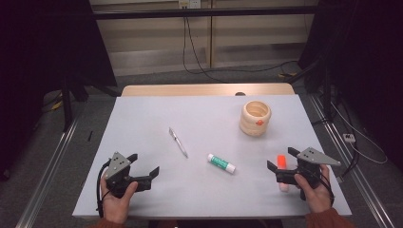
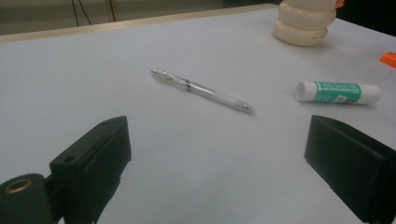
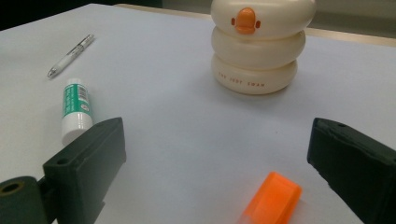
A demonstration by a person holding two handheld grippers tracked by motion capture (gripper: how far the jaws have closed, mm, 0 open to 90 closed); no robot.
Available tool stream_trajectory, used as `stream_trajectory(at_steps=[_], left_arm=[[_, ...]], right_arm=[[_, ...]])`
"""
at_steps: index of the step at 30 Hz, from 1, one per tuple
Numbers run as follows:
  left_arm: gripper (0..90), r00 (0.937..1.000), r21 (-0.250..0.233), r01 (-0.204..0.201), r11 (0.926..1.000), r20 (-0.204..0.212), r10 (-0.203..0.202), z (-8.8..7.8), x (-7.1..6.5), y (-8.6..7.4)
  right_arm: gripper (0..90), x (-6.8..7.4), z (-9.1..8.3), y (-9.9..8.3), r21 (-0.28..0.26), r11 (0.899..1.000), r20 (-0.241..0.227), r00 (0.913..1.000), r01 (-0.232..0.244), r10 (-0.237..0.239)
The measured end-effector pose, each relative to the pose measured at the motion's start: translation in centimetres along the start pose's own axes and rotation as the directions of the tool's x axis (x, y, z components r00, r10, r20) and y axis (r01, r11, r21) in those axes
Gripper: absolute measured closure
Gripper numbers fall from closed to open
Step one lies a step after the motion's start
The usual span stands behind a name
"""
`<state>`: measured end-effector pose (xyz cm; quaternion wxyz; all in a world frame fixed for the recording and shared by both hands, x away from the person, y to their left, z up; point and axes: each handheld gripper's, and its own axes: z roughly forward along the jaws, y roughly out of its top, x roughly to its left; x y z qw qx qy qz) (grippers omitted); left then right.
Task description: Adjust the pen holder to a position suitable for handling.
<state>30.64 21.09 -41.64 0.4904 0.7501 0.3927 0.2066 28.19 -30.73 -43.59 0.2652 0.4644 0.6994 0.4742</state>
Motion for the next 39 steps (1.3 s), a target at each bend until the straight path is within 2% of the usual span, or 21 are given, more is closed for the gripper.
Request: stream_trajectory(at_steps=[6,8,11,13,18,22,25,28,30,34,39], left_arm=[[7.0,1.0000,0.009,-0.003,1.0000,0.005,0.003,0.3,-0.1,0.0],[7.0,1.0000,0.019,-0.003,0.9998,0.008,0.003,0.4,0.0,0.0],[7.0,0.9999,0.032,0.010,0.9994,0.002,-0.010,0.5,0.0,-0.1],[7.0,0.9998,0.034,0.012,0.9993,0.013,-0.012,0.6,0.2,0.0],[7.0,0.9998,0.049,0.001,0.9988,0.018,-0.002,0.7,0.1,-0.1],[7.0,0.9998,0.040,0.008,0.9992,0.020,-0.009,0.6,0.1,0.0],[7.7,0.9990,0.051,0.022,0.9985,0.038,-0.023,0.5,0.2,-0.1],[7.7,0.9990,0.049,0.019,0.9986,0.039,-0.021,0.4,0.2,-0.1],[7.7,0.9988,0.041,0.021,0.9989,0.042,-0.023,0.4,0.2,0.0],[7.7,0.9987,0.046,0.021,0.9987,0.045,-0.023,0.3,0.1,0.0],[7.7,0.9987,0.049,0.020,0.9986,0.046,-0.023,0.1,0.2,-0.1]], right_arm=[[3.8,-0.1,-0.1,0.0,0.003,1.000,-0.005,1.0000,-0.001,0.001],[3.5,-0.1,0.0,0.1,0.009,1.000,0.007,1.0000,0.004,-0.004],[3.2,-0.2,0.2,0.2,0.023,1.000,0.012,0.9998,-0.015,0.014],[3.7,-0.3,0.3,0.3,0.026,0.999,0.013,0.9997,-0.019,0.018],[4.8,-0.7,0.8,1.5,0.023,1.000,-0.002,0.9999,-0.016,0.016],[5.4,-0.9,1.0,2.1,0.025,1.000,-0.020,0.9997,-0.015,0.016],[5.6,-1.1,1.5,2.8,0.041,0.999,-0.028,0.9996,0.011,-0.010],[4.8,-1.2,2.1,3.6,0.056,0.998,-0.038,0.9988,0.032,-0.030],[4.8,-1.4,2.5,4.3,0.064,0.998,-0.050,0.9984,0.029,-0.026],[3.9,-1.8,3.5,6.1,0.067,0.997,-0.044,0.9985,0.037,-0.034],[5.4,-2.5,4.6,7.5,0.053,0.998,-0.057,0.9983,0.015,-0.011]])
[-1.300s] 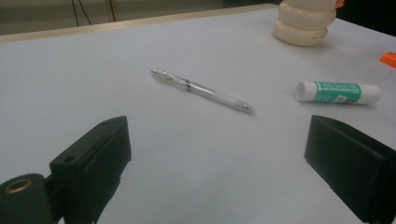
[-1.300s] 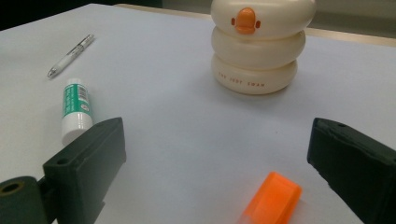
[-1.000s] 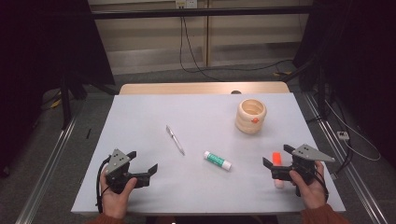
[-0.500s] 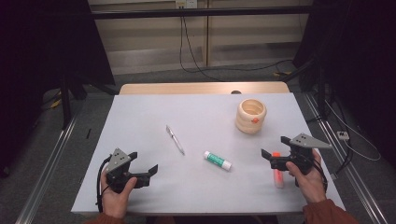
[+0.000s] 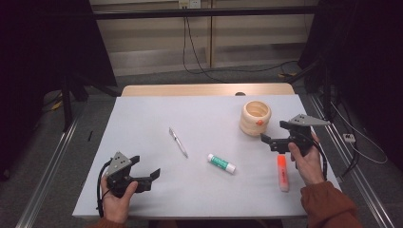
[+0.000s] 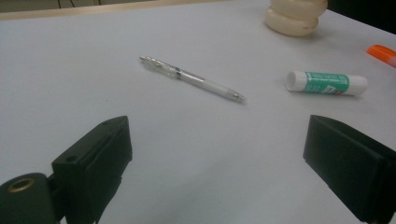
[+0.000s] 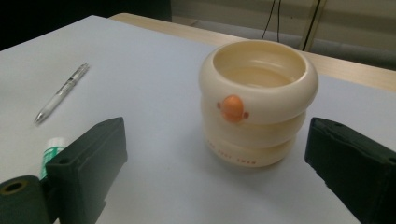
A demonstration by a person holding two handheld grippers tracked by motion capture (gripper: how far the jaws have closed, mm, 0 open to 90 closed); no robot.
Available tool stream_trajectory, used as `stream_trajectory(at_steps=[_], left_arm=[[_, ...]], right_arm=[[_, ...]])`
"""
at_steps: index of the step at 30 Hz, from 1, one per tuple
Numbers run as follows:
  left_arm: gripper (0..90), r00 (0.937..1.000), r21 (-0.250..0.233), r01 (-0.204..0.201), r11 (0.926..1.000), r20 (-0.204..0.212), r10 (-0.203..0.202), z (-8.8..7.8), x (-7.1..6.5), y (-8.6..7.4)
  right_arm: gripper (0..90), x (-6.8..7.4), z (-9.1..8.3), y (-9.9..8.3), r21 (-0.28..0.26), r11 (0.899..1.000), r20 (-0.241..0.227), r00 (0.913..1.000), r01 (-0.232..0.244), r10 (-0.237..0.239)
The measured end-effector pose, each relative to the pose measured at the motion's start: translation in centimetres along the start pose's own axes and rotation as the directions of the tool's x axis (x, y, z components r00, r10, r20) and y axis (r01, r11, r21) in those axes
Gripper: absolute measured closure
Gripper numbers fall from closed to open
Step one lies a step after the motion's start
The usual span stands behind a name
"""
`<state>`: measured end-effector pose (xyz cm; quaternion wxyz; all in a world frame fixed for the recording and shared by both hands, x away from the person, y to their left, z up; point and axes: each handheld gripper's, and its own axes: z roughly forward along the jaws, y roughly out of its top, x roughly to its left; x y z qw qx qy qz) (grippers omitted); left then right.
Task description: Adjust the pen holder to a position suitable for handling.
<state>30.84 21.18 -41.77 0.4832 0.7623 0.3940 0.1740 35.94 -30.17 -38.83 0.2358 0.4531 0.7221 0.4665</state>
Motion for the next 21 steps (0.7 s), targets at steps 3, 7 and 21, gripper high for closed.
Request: stream_trajectory(at_steps=[3,7,21], left_arm=[[7.7,1.0000,-0.003,0.004,1.0000,0.001,-0.004,0.0,-0.1,0.0],[7.7,1.0000,0.003,0.001,1.0000,0.003,-0.001,0.1,-0.1,0.0],[7.7,0.9999,0.002,0.013,0.9999,0.008,-0.013,0.1,0.1,0.0]], right_arm=[[7.6,-0.6,0.6,0.6,0.022,1.000,0.008,1.0000,0.000,-0.001],[11.3,-1.2,1.3,1.2,0.057,0.998,0.031,0.9994,0.013,-0.015],[25.9,-5.2,5.1,5.4,0.055,0.999,0.031,0.9995,0.002,-0.004]])
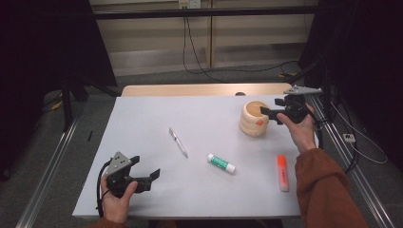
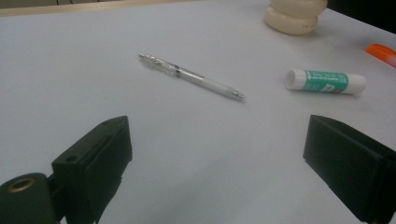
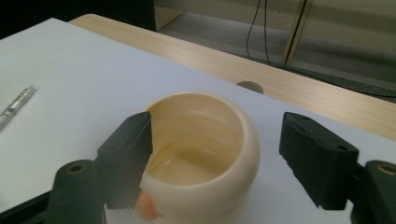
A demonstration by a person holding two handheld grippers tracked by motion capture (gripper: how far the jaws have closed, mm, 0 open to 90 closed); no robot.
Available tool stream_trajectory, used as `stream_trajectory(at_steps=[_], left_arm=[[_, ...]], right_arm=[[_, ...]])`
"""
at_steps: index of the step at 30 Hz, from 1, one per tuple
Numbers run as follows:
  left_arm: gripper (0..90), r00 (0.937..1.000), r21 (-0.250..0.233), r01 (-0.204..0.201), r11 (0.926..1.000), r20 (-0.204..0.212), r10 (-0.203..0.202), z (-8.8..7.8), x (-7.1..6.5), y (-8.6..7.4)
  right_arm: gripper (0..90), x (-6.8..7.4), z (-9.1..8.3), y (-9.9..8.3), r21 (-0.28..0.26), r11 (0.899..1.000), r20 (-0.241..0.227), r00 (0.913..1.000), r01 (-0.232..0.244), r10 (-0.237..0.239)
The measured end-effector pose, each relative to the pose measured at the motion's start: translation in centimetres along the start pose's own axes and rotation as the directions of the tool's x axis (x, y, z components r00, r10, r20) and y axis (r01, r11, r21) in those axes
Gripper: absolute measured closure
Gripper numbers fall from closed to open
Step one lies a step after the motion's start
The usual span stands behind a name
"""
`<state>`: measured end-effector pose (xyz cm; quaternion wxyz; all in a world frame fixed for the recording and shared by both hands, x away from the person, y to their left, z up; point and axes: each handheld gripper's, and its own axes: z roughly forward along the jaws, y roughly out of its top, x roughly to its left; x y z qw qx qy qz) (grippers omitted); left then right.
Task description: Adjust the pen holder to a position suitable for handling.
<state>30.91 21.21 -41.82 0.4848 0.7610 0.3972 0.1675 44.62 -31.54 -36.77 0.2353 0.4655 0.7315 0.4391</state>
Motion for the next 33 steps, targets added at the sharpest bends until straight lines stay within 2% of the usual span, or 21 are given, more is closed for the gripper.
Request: stream_trajectory(at_steps=[6,8,11,16,17,21,24,27,31,33], left_arm=[[7.7,1.0000,0.004,0.002,1.0000,0.001,-0.002,0.0,0.1,0.0],[7.7,1.0000,0.008,0.003,1.0000,0.001,-0.003,0.0,0.1,0.0],[7.7,1.0000,0.011,0.006,0.9999,0.001,-0.006,0.0,0.2,-0.1],[7.7,1.0000,0.010,0.010,0.9999,-0.002,-0.010,-0.1,0.2,-0.1],[7.7,1.0000,0.009,0.008,0.9999,-0.001,-0.008,-0.1,0.2,-0.1],[7.7,0.9999,0.015,0.014,0.9998,0.002,-0.014,-0.1,0.2,-0.1],[7.7,0.9999,0.013,0.016,0.9998,0.001,-0.016,-0.1,0.3,-0.1],[7.7,0.9999,0.014,0.016,0.9998,0.003,-0.016,-0.1,0.2,-0.1],[7.7,0.9999,0.016,0.015,0.9998,0.001,-0.015,-0.2,0.3,-0.1],[7.7,0.9999,0.017,0.013,0.9998,0.003,-0.013,-0.2,0.4,-0.1]], right_arm=[[34.3,-1.3,2.0,1.2,0.050,0.999,0.041,0.9991,0.011,-0.013],[37.3,-1.6,2.7,1.2,0.068,0.998,0.034,0.9994,0.002,-0.004],[40.6,-1.6,3.9,1.2,0.102,0.995,0.035,0.9993,0.012,-0.016],[48.7,-1.7,5.0,1.2,0.117,0.993,0.046,0.9987,0.015,-0.021],[51.8,-1.8,5.1,1.0,0.127,0.992,0.051,0.9985,0.011,-0.018],[54.6,-2.3,5.5,0.6,0.141,0.990,0.046,0.9989,-0.001,-0.006],[57.1,-2.4,5.7,0.4,0.141,0.990,0.019,0.9998,-0.014,0.011],[60.3,-2.1,6.2,0.3,0.159,0.987,0.011,0.9999,0.011,-0.013],[64.5,-2.0,6.3,0.3,0.159,0.987,0.026,0.9995,0.014,-0.018],[70.3,-2.3,6.1,0.2,0.160,0.987,0.033,0.9994,0.001,-0.006]])
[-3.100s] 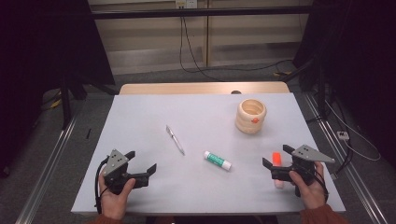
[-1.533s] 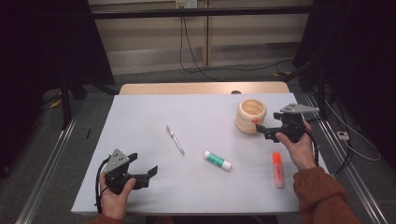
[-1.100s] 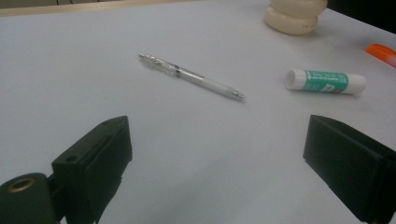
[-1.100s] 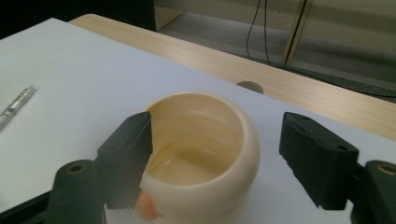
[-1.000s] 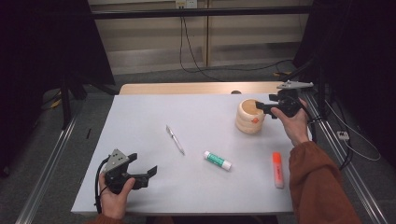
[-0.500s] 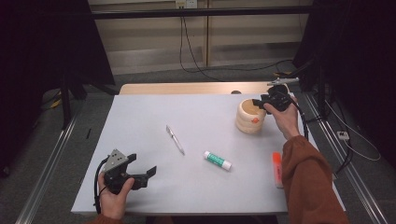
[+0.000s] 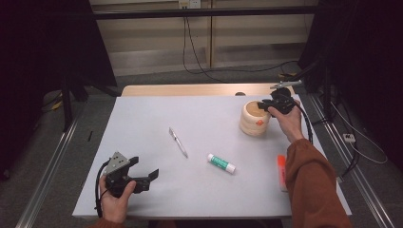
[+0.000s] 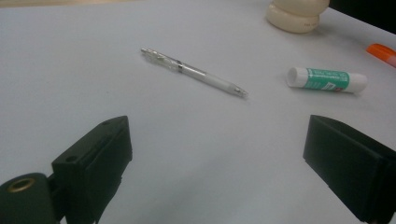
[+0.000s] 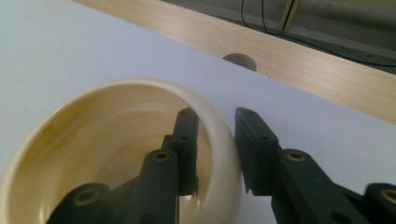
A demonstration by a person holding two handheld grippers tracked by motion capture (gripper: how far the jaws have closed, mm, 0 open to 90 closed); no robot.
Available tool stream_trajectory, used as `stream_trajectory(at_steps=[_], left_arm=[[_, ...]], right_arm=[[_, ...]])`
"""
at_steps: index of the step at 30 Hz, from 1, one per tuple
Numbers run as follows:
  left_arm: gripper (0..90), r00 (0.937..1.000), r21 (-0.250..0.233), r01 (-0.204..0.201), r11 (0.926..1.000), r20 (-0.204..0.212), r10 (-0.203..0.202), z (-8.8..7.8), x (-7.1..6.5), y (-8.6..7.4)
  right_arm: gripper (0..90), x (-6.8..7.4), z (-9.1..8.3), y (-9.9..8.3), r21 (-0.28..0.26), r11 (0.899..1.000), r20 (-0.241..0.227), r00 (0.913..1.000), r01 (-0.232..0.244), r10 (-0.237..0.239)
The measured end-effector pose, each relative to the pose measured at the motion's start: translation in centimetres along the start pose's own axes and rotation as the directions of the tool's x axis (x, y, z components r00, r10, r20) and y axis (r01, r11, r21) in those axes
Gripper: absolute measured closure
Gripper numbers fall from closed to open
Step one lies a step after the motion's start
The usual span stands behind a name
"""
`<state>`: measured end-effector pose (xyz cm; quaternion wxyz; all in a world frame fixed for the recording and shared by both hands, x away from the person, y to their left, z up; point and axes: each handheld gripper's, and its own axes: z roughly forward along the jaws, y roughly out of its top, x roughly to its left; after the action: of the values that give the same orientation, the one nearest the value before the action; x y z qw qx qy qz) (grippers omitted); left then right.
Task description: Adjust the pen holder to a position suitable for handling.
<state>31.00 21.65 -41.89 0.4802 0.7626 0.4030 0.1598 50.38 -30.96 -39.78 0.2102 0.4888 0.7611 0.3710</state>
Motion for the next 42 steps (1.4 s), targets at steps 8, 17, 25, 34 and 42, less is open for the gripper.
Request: stream_trajectory(at_steps=[8,17,25,34,42], left_arm=[[7.7,1.0000,-0.003,0.004,1.0000,0.002,-0.004,-0.1,-0.1,0.0],[7.7,1.0000,-0.002,0.008,1.0000,0.002,-0.008,-0.1,-0.1,0.0],[7.7,1.0000,0.001,0.008,1.0000,0.003,-0.008,-0.1,0.0,0.0],[7.7,0.9999,0.001,0.012,0.9999,0.000,-0.012,-0.1,0.1,0.0],[7.7,0.9999,0.005,0.013,0.9999,0.000,-0.013,0.0,0.0,0.0]], right_arm=[[74.0,-0.3,0.1,-0.3,0.002,0.999,-0.002,0.9995,-0.032,0.032],[74.4,0.2,-0.3,0.0,0.014,1.000,0.004,0.9997,-0.023,0.022],[74.5,0.6,-1.0,0.2,0.002,0.999,0.002,0.9994,-0.035,0.035],[74.9,2.6,-2.1,1.0,-0.030,1.000,-0.026,0.9996,0.004,-0.005],[74.8,5.2,-2.4,1.9,-0.042,0.998,-0.068,0.9968,0.038,-0.041]])
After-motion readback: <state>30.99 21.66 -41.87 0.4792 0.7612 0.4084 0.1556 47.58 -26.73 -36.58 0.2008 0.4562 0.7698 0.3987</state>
